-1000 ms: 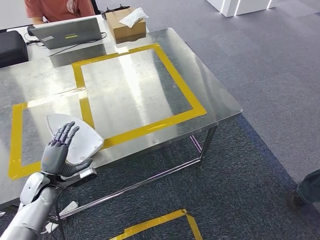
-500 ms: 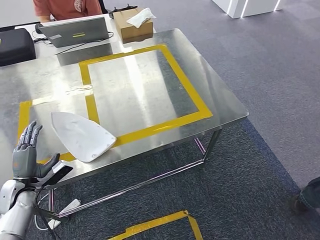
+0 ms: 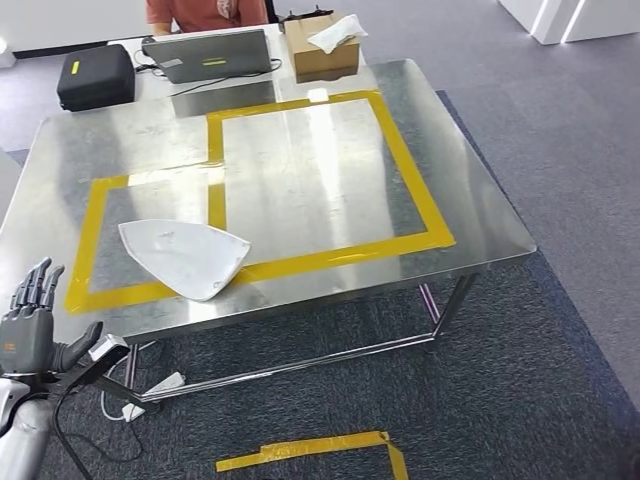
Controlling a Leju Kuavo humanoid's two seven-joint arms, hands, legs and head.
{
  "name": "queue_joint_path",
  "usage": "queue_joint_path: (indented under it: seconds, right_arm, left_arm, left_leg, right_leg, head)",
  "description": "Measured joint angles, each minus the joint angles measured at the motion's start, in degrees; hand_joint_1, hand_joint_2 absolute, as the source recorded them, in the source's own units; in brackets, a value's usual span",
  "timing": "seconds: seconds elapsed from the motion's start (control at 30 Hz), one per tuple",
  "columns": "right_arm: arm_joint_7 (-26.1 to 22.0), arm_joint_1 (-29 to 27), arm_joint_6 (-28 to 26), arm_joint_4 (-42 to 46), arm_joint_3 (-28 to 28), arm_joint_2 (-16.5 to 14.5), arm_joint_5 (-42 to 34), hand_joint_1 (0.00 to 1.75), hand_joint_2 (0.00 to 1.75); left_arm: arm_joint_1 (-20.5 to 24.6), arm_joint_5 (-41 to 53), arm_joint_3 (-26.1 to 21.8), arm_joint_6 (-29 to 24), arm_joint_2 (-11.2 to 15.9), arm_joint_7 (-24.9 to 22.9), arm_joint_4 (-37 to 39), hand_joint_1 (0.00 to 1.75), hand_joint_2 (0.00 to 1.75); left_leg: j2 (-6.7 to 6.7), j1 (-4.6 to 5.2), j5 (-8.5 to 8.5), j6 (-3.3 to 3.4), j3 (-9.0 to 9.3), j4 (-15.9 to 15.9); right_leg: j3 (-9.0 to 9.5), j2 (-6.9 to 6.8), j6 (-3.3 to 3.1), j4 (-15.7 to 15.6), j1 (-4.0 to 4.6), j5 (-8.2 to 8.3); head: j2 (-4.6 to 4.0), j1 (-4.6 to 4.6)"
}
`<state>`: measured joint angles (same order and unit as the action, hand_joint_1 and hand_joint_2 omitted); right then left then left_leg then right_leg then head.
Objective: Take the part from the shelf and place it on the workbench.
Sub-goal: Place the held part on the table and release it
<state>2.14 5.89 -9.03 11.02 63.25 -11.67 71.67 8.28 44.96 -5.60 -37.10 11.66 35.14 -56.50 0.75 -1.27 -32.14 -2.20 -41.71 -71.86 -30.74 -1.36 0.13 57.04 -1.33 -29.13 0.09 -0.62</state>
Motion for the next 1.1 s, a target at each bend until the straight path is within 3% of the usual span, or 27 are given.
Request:
queue_joint_path:
  seconds: [0.03,0.07,0.13,0.17,0.23,0.27,0.33,0.4,0.47,0.53,0.57,0.63,0.7,0.77,0.87,0.9,0.97,1.0,1.03,1.1]
  right_arm:
    - [0.00,-0.03,0.04,0.00,0.00,0.00,0.00,0.00,0.00]
    - [0.00,0.00,0.07,0.00,0.00,0.00,0.00,0.00,0.00]
    - [0.00,0.09,0.12,0.00,0.00,0.00,0.00,0.00,0.00]
    - [0.00,0.13,0.15,0.00,0.00,0.00,-0.01,0.00,0.00]
    - [0.02,0.21,0.21,0.00,0.00,0.00,-0.02,0.00,0.00]
    - [0.05,0.26,0.22,0.00,0.00,0.00,-0.04,0.00,0.00]
    - [0.18,0.43,0.24,0.00,0.00,0.00,-0.08,0.00,0.00]
    - [0.30,0.56,0.26,0.00,0.00,0.00,-0.13,0.00,0.00]
    - [0.44,0.53,0.28,0.00,-0.01,0.00,-0.15,0.00,0.00]
    - [0.66,0.28,0.37,0.00,-0.01,0.00,-0.16,0.00,0.00]
    - [0.75,0.14,0.41,0.00,0.00,0.00,-0.16,0.00,0.00]
    - [0.84,0.04,0.44,0.00,0.00,0.00,-0.16,0.00,0.00]
    - [0.85,0.09,0.44,0.00,0.00,0.04,-0.15,0.00,0.00]
    - [0.85,0.13,0.47,0.00,-0.01,0.09,-0.15,0.00,0.00]
    - [0.89,0.19,0.53,0.00,-0.01,0.06,-0.17,0.00,0.00]
    - [0.90,0.21,0.53,0.01,-0.01,0.04,-0.18,0.00,0.00]
    - [0.88,0.19,0.54,0.03,0.00,0.00,-0.18,0.00,0.00]
    - [0.88,0.15,0.56,0.04,0.00,0.01,-0.18,0.00,0.00]
    - [0.91,0.09,0.57,0.04,0.00,0.00,-0.18,0.00,0.00]
    - [1.00,0.01,0.61,0.04,0.00,0.00,-0.20,0.00,0.00]
  left_arm:
    - [-0.31,0.20,-0.19,-0.07,0.00,-0.02,0.00,0.00,0.00]
    - [-0.54,0.33,-0.43,-0.10,0.01,-0.05,0.00,0.00,0.00]
    - [-0.72,0.55,-0.95,-0.15,0.10,-0.15,-0.06,0.00,0.00]
    - [-0.68,0.64,-1.15,-0.21,0.17,-0.23,-0.10,0.00,0.00]
    - [-0.61,0.80,-1.42,-0.41,0.29,-0.46,-0.22,0.00,0.00]
    - [-0.74,0.90,-1.60,-0.50,0.36,-0.58,-0.26,0.00,0.00]
    - [-1.33,1.17,-2.15,-0.59,0.60,-0.78,-0.28,0.00,0.00]
    - [-1.57,1.37,-2.63,-0.62,0.81,-1.00,-0.28,0.00,0.00]
    - [-1.50,1.51,-2.80,-0.67,0.80,-1.18,-0.26,0.00,0.00]
    - [-1.67,1.75,-2.91,-0.73,0.61,-1.32,-0.10,0.00,0.00]
    - [-1.79,1.85,-3.01,-0.76,0.54,-1.40,0.02,0.00,0.00]
    - [-1.92,1.87,-3.28,-0.79,0.49,-1.52,0.23,0.00,0.00]
    - [-1.86,1.87,-3.51,-0.81,0.41,-1.63,0.37,0.00,0.00]
    - [-1.81,1.88,-3.68,-0.89,0.33,-1.73,0.49,0.00,0.00]
    - [-2.25,1.96,-4.12,-1.04,0.41,-1.85,0.92,0.00,0.00]
    - [-2.48,1.99,-4.35,-1.13,0.48,-1.90,1.16,0.00,0.00]
    - [-2.43,2.01,-4.76,-1.33,0.62,-1.98,1.65,0.00,0.00]
    - [-2.26,2.06,-4.88,-1.46,0.56,-2.03,2.00,0.00,0.00]
    - [-2.10,2.26,-5.04,-1.64,0.48,-2.08,2.49,0.00,0.00]
    - [-2.19,2.91,-5.62,-2.09,0.23,-2.11,4.04,0.00,0.00]
  left_leg:
    - [-0.26,0.00,-0.29,0.03,-0.92,-1.96]
    - [-0.38,0.01,0.64,0.12,-0.59,-1.46]
    - [-1.62,0.18,4.49,0.57,2.99,4.99]
    - [-3.12,0.56,5.86,0.81,5.13,8.85]
    - [-5.32,1.22,6.57,1.37,7.44,13.42]
    - [-5.46,1.49,6.18,1.58,7.53,13.91]
    - [-4.09,1.30,6.13,2.10,7.47,14.19]
    - [-2.66,0.96,6.21,2.69,7.63,14.40]
    - [-1.17,0.85,6.21,3.14,7.66,14.43]
    - [0.59,0.95,6.19,3.32,7.69,14.41]
    - [1.55,1.01,6.17,3.34,7.75,14.40]
    - [3.36,1.09,6.12,3.32,7.96,14.39]
    - [4.90,1.13,6.05,3.10,7.89,14.27]
    - [6.05,0.99,6.14,2.60,7.46,14.14]
    - [7.36,0.59,6.41,1.72,7.08,14.25]
    - [6.72,0.65,6.16,1.43,6.92,13.93]
    - [3.70,0.81,4.12,0.86,5.43,10.76]
    - [1.82,0.83,2.41,0.57,3.84,7.51]
    - [0.76,0.69,0.74,0.30,1.96,3.76]
    - [-0.22,0.36,-0.43,-0.06,-0.42,-0.95]
  right_leg:
    - [0.05,-0.89,-0.11,0.00,0.13,-0.11]
    - [0.15,-1.68,-0.13,0.01,0.20,-0.23]
    - [0.58,-3.22,0.02,0.01,0.29,-0.57]
    - [0.84,-3.90,0.25,0.05,0.45,-0.81]
    - [1.15,-5.20,0.81,0.12,0.82,-1.24]
    - [1.27,-5.89,1.09,0.08,0.99,-1.41]
    - [1.55,-6.54,1.70,0.04,0.96,-1.88]
    - [0.64,-3.73,2.25,2.42,0.73,-3.64]
    - [-2.75,-0.13,2.39,9.17,0.63,-6.81]
    - [-6.53,0.97,2.26,15.45,0.73,-8.38]
    - [-7.35,1.19,2.08,16.01,0.79,-7.54]
    - [-6.02,2.29,1.47,10.88,0.83,-3.09]
    - [-3.31,5.00,0.76,4.05,0.68,0.20]
    - [-1.95,6.52,0.45,1.31,0.63,0.50]
    - [-1.54,5.25,0.15,0.81,0.74,0.52]
    - [-1.33,4.57,-0.12,0.57,0.66,0.63]
    - [-0.88,2.93,-0.73,0.04,0.46,0.75]
    - [-0.77,2.07,-0.94,-0.01,0.55,0.66]
    - [-0.72,1.16,-1.07,-0.01,0.59,0.55]
    - [-0.65,-0.54,-1.11,0.00,0.64,0.36]
  head:
    - [0.00,-0.01]
    - [0.00,-0.02]
    - [0.00,-0.01]
    - [0.00,-0.01]
    - [0.00,0.00]
    - [0.00,0.01]
    - [0.00,0.06]
    - [0.00,0.24]
    - [0.00,0.50]
    - [0.00,0.60]
    - [0.00,0.62]
    - [0.00,0.63]
    - [0.00,0.58]
    - [0.00,0.57]
    - [0.00,0.64]
    - [0.00,0.58]
    - [0.00,0.17]
    - [0.00,-0.02]
    - [0.00,-0.14]
    - [0.00,-0.13]
